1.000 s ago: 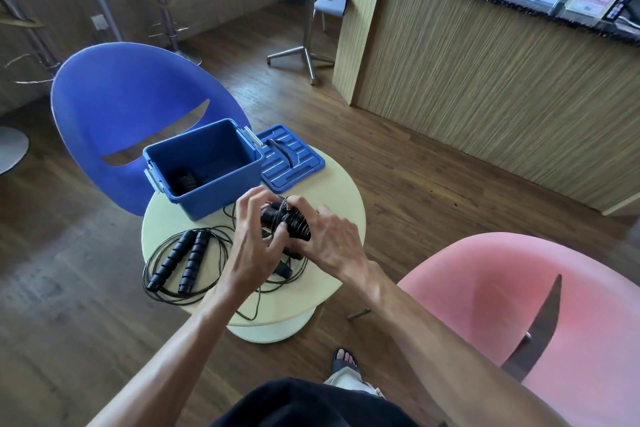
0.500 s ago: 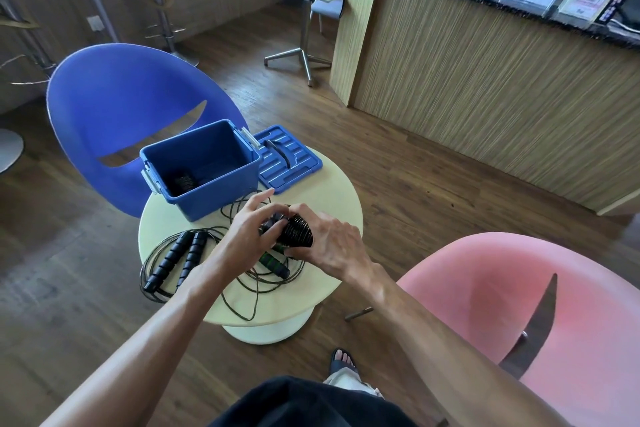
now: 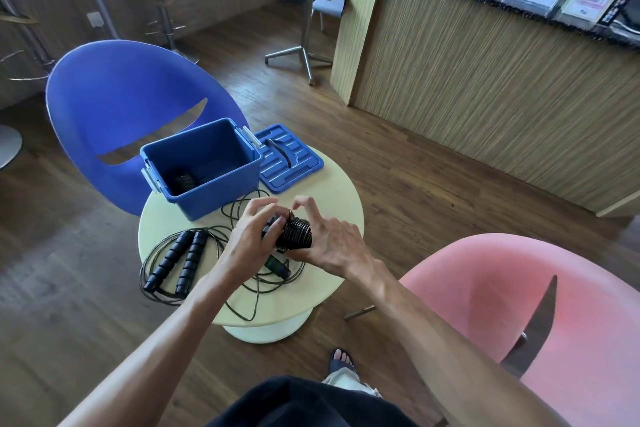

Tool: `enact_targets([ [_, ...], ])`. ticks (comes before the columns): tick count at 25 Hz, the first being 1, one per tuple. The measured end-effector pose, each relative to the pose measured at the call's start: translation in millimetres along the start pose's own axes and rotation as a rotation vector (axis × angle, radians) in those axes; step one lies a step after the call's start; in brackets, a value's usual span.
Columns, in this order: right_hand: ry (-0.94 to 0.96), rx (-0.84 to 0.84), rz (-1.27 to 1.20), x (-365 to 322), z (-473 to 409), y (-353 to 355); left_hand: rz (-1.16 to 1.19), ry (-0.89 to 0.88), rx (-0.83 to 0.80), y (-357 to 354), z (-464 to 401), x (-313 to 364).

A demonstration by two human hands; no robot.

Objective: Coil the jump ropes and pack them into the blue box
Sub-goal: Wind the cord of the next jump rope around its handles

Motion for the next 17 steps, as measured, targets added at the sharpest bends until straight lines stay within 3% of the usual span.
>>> enact_targets([
  [7,-0.073,0.004,0.104,-6,-16,-8,0.345,0.426,-0.029,2,-6,13],
  [17,-0.05,-0.105,0.06,3,-30,-23,-0.02,0.336,0.126,2,8,20],
])
Point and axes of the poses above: each hand's wrist, its own z-axis away from the middle knuckle, its own y-axis out of the back of the hand, x = y × z, the point moved 2 cm from there along -z, towards the middle knuckle, and after that the axes turned 9 degrees about z, right-handed, at the moved point
